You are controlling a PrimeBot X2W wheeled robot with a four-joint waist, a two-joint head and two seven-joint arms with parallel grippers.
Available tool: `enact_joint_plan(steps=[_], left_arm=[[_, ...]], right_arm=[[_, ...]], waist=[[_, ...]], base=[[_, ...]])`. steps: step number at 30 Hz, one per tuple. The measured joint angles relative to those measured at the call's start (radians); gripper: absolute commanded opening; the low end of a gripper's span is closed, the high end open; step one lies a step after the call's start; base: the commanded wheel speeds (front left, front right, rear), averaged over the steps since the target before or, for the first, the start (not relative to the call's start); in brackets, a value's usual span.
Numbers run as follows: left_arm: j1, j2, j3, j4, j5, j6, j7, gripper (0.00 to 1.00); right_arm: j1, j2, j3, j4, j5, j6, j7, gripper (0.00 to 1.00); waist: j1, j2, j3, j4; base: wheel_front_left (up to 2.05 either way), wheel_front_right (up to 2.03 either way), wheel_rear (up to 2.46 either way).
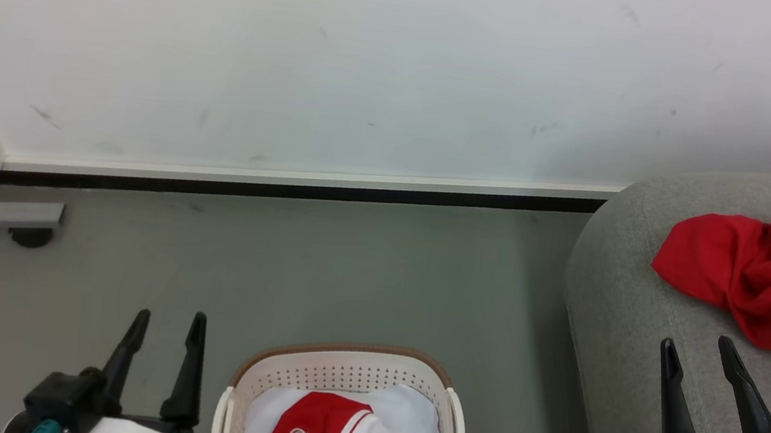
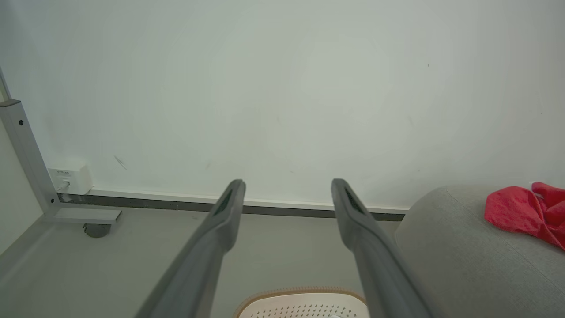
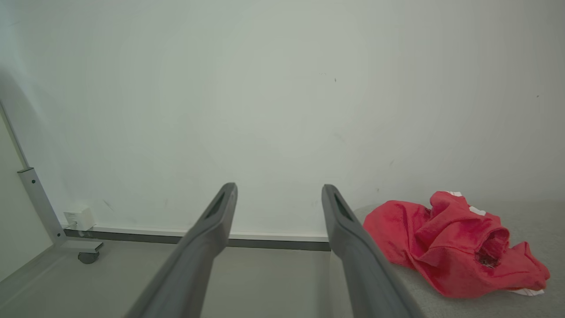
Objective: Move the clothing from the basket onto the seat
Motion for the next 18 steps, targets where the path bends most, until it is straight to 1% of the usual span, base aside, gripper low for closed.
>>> enact_joint_plan(steps=[6, 9, 12, 16, 18], left_arm=[[-0.030, 0.000, -0.011, 0.016, 0.007, -0.004, 0.000, 1.00], [-0.037, -0.001, -0.009, 0.033, 0.015, -0.007, 0.000, 1.00], [-0.048, -0.001, -0.007, 0.051, 0.025, -0.009, 0.000, 1.00], [-0.086, 0.011, -0.014, 0.104, 0.062, -0.016, 0.000, 1.00], [-0.110, 0.020, -0.015, 0.143, 0.064, -0.016, 0.000, 1.00]], right_arm=[[-0.026, 0.002, 0.009, -0.003, 0.011, 0.000, 0.000, 1.00], [-0.046, 0.002, 0.033, 0.000, 0.016, 0.000, 0.000, 1.00], [-0.068, 0.002, 0.036, 0.002, 0.029, 0.000, 0.000, 1.00], [-0.104, 0.008, 0.042, -0.006, 0.034, 0.000, 0.000, 1.00], [-0.119, 0.017, 0.044, -0.010, 0.035, 0.000, 0.000, 1.00]], waist=[[0.0001, 0.0000, 0.035, -0.024], [0.0001, -0.0001, 0.054, -0.045], [0.0000, -0.0001, 0.080, -0.066], [0.0000, -0.0001, 0.128, -0.094], [0.0001, 0.0000, 0.157, -0.109]], base=[[0.00, 0.00, 0.00], [0.00, 0.00, 0.00], [0.00, 0.00, 0.00], [0.00, 0.00, 0.00], [0.00, 0.00, 0.00]])
